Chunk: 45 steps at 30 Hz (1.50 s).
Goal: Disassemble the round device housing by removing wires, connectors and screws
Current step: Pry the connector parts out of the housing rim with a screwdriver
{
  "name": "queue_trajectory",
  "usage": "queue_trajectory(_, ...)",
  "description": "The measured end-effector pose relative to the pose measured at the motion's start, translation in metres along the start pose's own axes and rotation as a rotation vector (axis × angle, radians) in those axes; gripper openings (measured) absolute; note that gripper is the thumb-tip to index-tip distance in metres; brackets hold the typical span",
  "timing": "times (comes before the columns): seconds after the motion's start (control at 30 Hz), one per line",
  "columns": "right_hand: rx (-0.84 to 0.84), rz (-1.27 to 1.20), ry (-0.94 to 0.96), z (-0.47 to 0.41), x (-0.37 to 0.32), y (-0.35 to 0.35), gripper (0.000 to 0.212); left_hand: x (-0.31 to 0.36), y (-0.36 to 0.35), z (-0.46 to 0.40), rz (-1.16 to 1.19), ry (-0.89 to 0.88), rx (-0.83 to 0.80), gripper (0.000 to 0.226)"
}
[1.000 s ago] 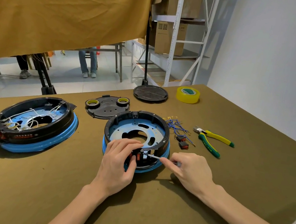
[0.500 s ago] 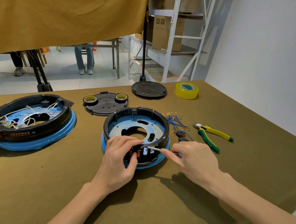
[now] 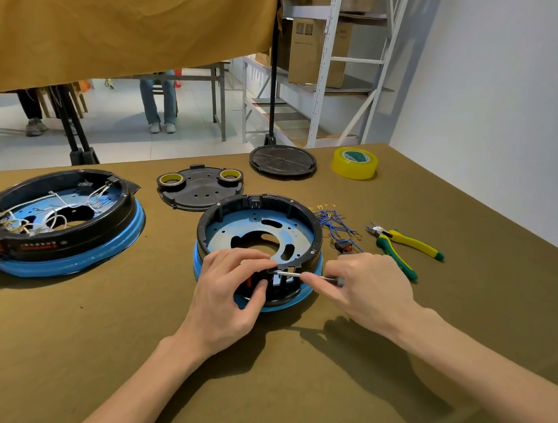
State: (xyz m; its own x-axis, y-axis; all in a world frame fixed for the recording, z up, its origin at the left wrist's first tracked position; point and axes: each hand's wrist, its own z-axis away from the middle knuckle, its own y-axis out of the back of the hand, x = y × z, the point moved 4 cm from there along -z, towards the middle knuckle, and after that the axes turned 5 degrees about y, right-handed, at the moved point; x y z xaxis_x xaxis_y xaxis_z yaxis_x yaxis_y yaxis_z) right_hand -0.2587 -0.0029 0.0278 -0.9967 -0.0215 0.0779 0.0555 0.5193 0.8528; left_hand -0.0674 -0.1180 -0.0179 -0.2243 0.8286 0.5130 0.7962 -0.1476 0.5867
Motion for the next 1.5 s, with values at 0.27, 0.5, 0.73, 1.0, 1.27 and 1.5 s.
queue_trajectory(0.27,-0.041,-0.079,0.016,0.000,0.002,-0.010,0.066,0.000,0.003,0.000,0.065,-0.037,0.061,0.022)
queue_trajectory(0.5,-0.152,-0.191,0.004,0.007,0.000,-0.029,0.064,0.000,0.005,0.000,0.085,-0.028,0.077,0.019)
queue_trajectory(0.73,-0.040,-0.328,-0.067,0.006,-0.020,-0.044,0.053,0.000,0.005,0.000,0.073,-0.044,0.084,0.018)
queue_trajectory(1.0,0.014,-0.455,-0.121,0.007,-0.011,-0.050,0.052,-0.002,0.004,0.000,0.078,-0.017,0.083,0.017)
queue_trajectory(1.27,0.033,-0.477,-0.084,0.006,-0.009,-0.051,0.050,-0.003,0.000,0.000,0.027,-0.029,0.081,0.017)
queue_trajectory(1.5,-0.012,-0.555,-0.064,0.002,-0.008,-0.049,0.049,-0.003,0.001,0.000,0.015,-0.027,0.059,0.018)
